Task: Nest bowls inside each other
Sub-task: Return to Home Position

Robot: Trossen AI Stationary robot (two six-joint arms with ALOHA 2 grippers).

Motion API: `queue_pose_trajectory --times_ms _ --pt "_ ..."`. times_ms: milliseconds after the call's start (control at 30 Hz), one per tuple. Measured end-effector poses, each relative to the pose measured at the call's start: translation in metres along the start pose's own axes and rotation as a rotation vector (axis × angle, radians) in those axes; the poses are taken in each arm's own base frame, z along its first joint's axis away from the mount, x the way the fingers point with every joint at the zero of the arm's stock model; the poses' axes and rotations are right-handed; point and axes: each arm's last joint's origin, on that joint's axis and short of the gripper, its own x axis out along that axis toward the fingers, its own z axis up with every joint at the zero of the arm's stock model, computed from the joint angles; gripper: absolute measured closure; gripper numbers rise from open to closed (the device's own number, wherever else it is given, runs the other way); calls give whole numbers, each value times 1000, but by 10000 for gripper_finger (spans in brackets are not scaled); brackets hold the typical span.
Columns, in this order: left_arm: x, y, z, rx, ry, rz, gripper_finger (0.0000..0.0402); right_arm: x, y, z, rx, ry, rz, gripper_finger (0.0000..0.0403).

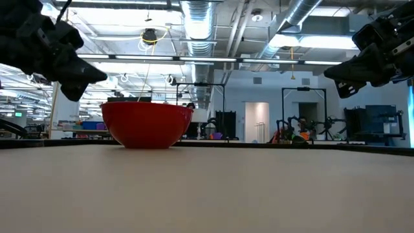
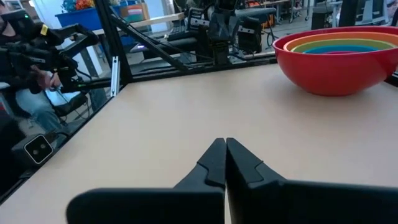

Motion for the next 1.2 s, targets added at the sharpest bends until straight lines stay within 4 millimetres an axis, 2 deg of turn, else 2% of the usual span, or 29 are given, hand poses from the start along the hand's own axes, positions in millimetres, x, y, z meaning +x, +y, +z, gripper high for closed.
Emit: queue_pose_trajectory --times_ms 233,1200 --pt "-1 3 -8 5 99 35 401 0 0 0 0 0 -1 387" --pt "-1 3 -9 4 108 40 401 0 0 0 0 2 -2 387"
